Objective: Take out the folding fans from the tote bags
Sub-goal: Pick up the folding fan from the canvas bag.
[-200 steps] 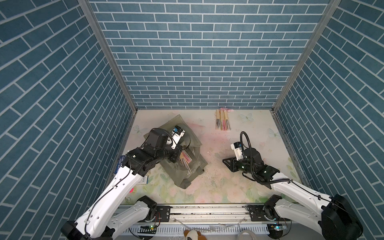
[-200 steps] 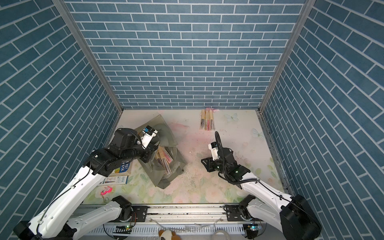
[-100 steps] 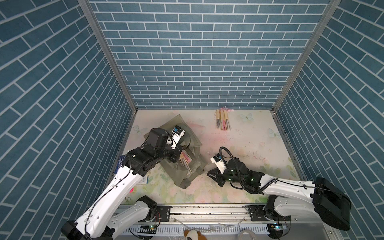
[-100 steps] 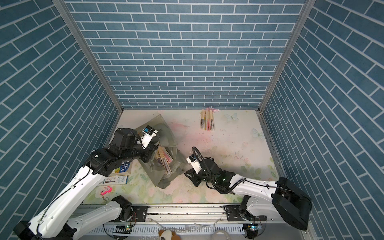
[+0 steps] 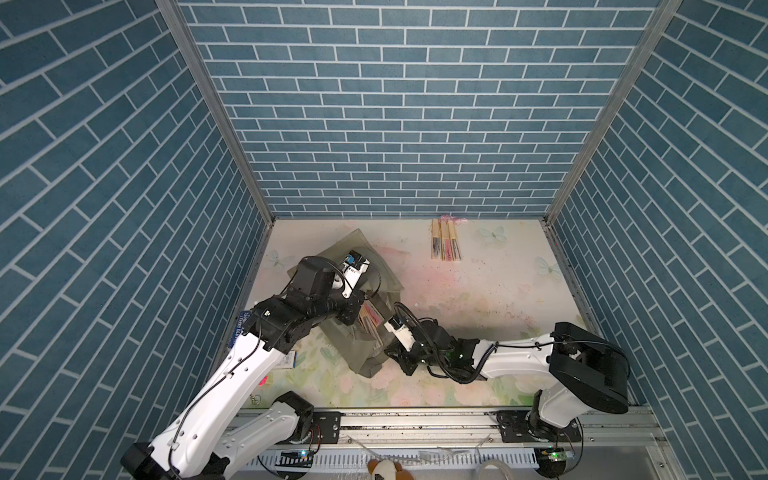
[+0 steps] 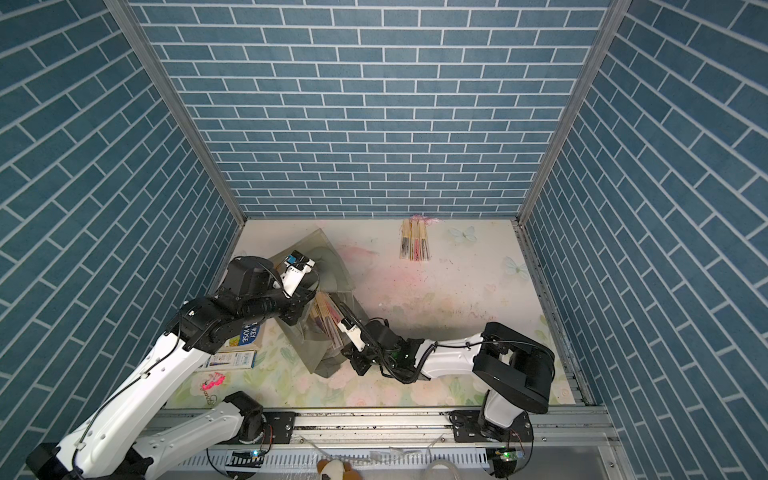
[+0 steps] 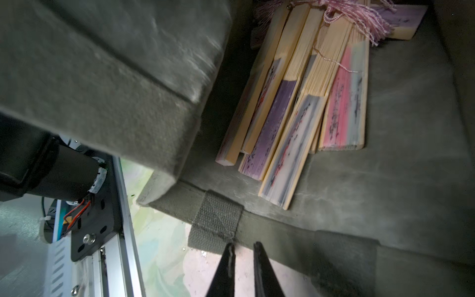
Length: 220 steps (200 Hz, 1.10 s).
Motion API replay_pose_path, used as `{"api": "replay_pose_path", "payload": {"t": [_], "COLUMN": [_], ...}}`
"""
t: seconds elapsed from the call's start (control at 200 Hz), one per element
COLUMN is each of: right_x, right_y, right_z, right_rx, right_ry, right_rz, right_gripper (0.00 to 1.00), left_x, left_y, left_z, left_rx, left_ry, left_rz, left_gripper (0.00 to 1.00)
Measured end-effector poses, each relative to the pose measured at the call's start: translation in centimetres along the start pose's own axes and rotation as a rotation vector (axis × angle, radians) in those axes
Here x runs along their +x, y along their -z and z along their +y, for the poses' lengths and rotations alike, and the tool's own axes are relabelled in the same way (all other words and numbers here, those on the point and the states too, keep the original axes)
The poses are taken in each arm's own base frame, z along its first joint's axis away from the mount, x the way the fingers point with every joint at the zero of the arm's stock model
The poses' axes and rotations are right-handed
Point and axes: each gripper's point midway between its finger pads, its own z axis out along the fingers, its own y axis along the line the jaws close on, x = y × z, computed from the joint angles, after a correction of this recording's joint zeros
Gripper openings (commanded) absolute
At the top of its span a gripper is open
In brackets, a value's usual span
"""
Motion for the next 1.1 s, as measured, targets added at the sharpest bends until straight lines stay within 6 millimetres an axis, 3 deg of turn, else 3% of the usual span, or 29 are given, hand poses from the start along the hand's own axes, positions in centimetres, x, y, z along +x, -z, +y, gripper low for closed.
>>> {"api": "replay_pose_path", "payload": {"t": [0.295, 0.505, 0.705, 0.83, 1.1], "right_x": [-1.5, -2.8, -2.1, -1.9, -1.6], "right_y": [-1.7, -3.5, -5.0, -5.1, -5.5], "right_z": [-1.1, -1.7, -2.7, -3.5, -5.1], "right_rx": [0.092, 0.136, 0.173, 0.194, 0.187], "right_ry": [0.110, 0.124, 0.112, 0.085, -0.012], "right_rz": [0.004, 0.029, 0.099, 0.122, 0.152], "right_gripper": [0.14, 0.19, 0.25, 0.31, 0.35], "left_x": [0.0, 0.0, 0.0, 0.1, 0.1], "left_y": [0.1, 0.1, 0.1, 0.0, 0.0], "left_z": [0.0, -0.1, 0.0, 0.0, 0.2], "left_rx": [0.001, 0.003, 0.001, 0.000, -0.010], "left_ry": [0.000, -0.001, 0.000, 0.000, 0.001], "left_rz": [-0.004, -0.005, -0.003, 0.000, 0.001], "left_gripper": [0.00, 0.00, 0.00, 0.00, 0.00]}}
